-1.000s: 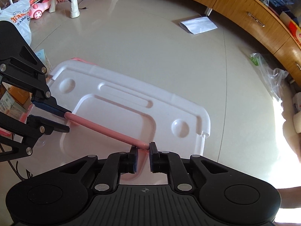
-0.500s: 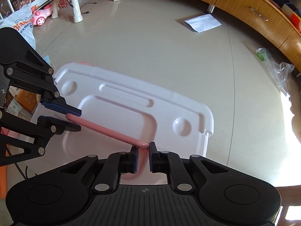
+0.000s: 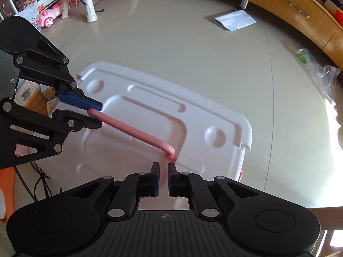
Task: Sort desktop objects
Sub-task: 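Lower the white lid onto the bin rim with both grippers holding the handle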
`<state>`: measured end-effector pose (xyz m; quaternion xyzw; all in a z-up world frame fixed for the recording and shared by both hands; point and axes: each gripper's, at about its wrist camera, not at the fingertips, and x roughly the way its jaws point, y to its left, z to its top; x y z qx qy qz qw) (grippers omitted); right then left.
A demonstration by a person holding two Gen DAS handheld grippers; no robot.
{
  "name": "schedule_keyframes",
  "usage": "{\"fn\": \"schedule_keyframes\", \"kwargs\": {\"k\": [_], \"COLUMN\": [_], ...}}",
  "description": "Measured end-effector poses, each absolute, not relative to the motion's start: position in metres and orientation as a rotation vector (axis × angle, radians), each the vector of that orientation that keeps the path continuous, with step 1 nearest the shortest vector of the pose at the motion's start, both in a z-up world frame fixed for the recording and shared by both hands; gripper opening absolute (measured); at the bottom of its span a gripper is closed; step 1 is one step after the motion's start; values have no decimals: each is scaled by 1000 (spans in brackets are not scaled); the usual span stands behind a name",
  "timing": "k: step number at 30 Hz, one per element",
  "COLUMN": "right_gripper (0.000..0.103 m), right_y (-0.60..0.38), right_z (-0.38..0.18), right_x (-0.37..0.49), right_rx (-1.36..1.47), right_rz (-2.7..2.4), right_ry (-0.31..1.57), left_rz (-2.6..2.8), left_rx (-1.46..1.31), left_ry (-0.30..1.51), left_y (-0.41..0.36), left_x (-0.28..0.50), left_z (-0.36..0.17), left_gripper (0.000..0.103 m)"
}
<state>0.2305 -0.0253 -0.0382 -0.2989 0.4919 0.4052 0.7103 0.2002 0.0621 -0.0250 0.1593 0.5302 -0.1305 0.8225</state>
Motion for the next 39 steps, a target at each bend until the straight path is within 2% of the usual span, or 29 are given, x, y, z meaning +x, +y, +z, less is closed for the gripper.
{"fn": "schedule_keyframes", "kwargs": {"k": [9, 13, 15, 17, 22, 24, 26, 39], "right_gripper": [9, 12, 16, 24, 23, 14, 12, 11], "right_y": [-24, -23, -21, -20, -14, -13, -12, -13], "right_z": [-33, -36, -37, -37, -41, -42, -43, -51], "right_x": [233, 238, 238, 239, 238, 238, 238, 238], "right_rx": [-677, -689, -706, -700, -709, -710, -710, -753], "right_rz": [897, 915, 925, 930, 960, 967, 974, 927], "right_ry": [1058, 1043, 1025, 1008, 985, 991, 1015, 1030], "left_rz": [-282, -287, -289, -291, -290, -284, -279, -269], "left_rx": [343, 345, 344, 348, 345, 345, 340, 356], "left_ry": [1141, 1141, 1143, 1143, 1142, 1141, 1145, 1188], "left_y": [62, 61, 61, 61, 63, 64, 65, 61], "left_x": [199, 199, 199, 198, 199, 200, 201, 197], "left_z": [-27, -27, -28, -29, -30, -30, -31, -44], "left_gripper": [13, 13, 13, 13, 13, 13, 13, 16]}}
